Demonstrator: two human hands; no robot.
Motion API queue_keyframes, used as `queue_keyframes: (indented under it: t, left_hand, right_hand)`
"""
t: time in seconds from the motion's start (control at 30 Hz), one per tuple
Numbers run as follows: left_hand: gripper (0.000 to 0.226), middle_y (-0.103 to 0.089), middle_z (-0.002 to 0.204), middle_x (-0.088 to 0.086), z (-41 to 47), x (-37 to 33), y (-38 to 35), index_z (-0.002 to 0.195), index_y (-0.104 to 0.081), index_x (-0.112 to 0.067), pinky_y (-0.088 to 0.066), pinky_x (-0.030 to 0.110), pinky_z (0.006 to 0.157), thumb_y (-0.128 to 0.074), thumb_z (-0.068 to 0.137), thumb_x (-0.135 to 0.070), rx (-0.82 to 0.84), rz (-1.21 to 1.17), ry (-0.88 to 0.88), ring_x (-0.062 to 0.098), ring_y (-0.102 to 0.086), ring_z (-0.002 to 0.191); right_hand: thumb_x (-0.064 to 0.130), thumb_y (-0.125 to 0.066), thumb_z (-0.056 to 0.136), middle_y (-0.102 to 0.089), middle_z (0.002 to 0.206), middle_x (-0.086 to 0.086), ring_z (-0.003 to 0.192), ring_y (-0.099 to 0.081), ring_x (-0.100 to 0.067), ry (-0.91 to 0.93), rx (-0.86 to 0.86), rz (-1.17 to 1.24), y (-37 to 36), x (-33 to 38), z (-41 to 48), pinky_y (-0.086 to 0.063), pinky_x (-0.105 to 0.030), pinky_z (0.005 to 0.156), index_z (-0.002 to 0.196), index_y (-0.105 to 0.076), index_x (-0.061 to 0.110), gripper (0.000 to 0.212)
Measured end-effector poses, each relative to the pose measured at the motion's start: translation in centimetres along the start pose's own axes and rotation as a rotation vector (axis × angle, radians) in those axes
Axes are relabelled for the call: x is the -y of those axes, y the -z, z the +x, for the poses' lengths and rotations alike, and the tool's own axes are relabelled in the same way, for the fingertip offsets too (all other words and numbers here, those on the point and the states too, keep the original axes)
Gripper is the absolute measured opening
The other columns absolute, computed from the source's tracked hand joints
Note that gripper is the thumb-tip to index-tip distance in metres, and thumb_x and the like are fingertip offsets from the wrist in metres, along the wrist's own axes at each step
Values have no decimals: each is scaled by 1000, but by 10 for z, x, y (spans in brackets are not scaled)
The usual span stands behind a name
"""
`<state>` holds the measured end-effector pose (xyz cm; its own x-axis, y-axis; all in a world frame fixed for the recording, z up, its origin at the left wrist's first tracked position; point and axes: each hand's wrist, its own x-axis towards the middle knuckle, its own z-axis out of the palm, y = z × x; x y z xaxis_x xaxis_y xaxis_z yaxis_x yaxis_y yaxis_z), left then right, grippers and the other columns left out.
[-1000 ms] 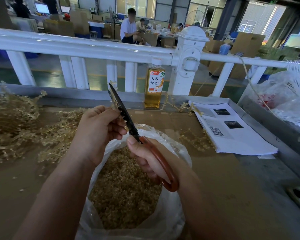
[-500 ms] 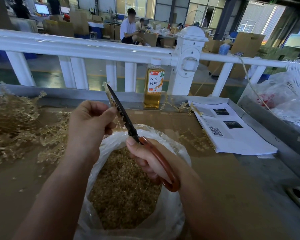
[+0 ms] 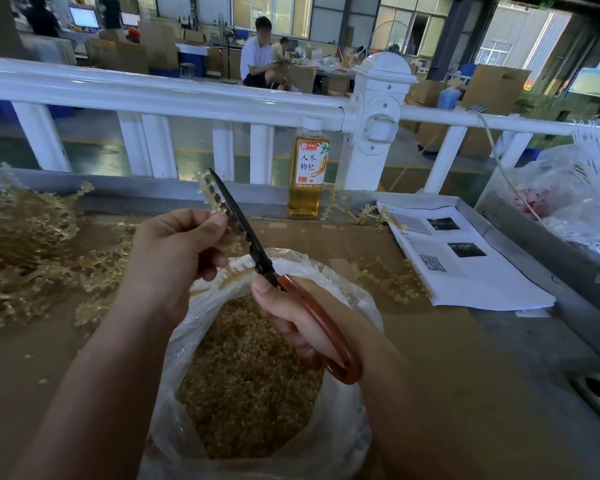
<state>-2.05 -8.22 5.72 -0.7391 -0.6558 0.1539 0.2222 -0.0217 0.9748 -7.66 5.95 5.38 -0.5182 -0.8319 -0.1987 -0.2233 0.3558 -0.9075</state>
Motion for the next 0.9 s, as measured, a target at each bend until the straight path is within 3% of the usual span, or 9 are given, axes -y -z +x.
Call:
queue_keyframes:
  t: [0.23, 0.37, 0.57, 0.9]
  left_hand:
    - [15, -61, 48, -2, 3, 1, 2, 69, -60, -6, -25, 10, 33, -60, 84, -5, -77, 21, 5, 5, -40, 33]
    - [22, -54, 49, 1, 3, 0, 1, 63, -59, -9, -21, 10, 32, -58, 84, -3, -86, 27, -17, 3, -31, 32]
    - [22, -46, 55, 6, 5, 1, 2, 62, -54, -5, -19, 10, 33, -55, 84, -3, -50, 66, -22, 3, -26, 33]
    - [25, -45, 44, -5, 5, 1, 1, 59, -52, -6, -18, 12, 34, -54, 84, -3, -9, 99, -32, 4, -26, 35]
  right_hand:
    - [65, -29, 81, -50, 49, 14, 36, -45, 14, 109, -21, -140, -1, -6, 4, -29, -16, 54, 67, -36, 35, 34]
    - [62, -31, 85, -45, 62, 11, 38, -44, 14, 123, -10, -135, 0, -6, 1, -32, -14, 54, 71, -41, 32, 35]
    - [60, -34, 89, -49, 65, 10, 36, -45, 8, 70, -5, -81, 0, -8, 1, -33, -15, 51, 72, -42, 36, 31]
    - [60, -34, 90, -52, 67, 10, 43, -46, 3, 45, 17, -51, 1, -6, -1, -35, -17, 52, 77, -44, 38, 27]
